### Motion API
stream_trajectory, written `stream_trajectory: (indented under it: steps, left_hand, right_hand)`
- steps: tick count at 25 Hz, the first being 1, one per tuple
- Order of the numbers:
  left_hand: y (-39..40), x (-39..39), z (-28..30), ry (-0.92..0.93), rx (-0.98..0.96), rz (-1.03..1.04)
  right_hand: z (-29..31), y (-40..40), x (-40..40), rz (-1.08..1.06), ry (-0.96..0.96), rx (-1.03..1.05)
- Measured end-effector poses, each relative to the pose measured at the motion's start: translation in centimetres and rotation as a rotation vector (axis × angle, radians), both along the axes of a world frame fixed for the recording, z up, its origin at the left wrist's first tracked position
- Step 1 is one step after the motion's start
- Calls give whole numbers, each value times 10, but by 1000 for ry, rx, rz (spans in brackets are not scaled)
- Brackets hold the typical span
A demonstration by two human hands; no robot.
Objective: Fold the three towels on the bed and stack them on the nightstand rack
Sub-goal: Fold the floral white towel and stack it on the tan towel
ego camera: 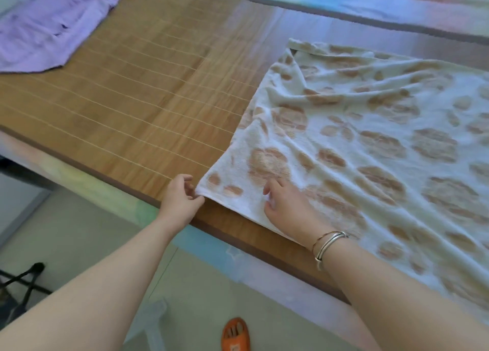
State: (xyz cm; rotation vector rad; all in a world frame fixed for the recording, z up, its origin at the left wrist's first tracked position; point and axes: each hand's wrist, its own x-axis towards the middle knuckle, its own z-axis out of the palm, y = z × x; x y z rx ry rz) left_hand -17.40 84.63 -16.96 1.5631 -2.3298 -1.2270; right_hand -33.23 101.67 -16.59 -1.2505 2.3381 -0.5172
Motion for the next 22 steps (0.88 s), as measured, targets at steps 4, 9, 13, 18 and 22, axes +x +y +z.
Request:
stream_trajectory:
  steps: [4,9,13,18,22]
  left_hand:
    - [-7,-20,-9,97,94,-83]
    - [-20,-26,-8,74,-63,-281]
    - [-33,2,-1,-60,-277,-413]
    - [-35,10,1,-150,-525,-194]
    - [-30,18,-26,-250,-616,-422]
  right_hand:
    - [-5,-38,-6,-88,-6,-14]
    - [-15,-59,-17,-270,55,-24]
    - [-17,-59,-19,-317,47,63]
    - [-21,-64,-24,-181,63,279]
    - [-17,-66,-29,-134,0,328]
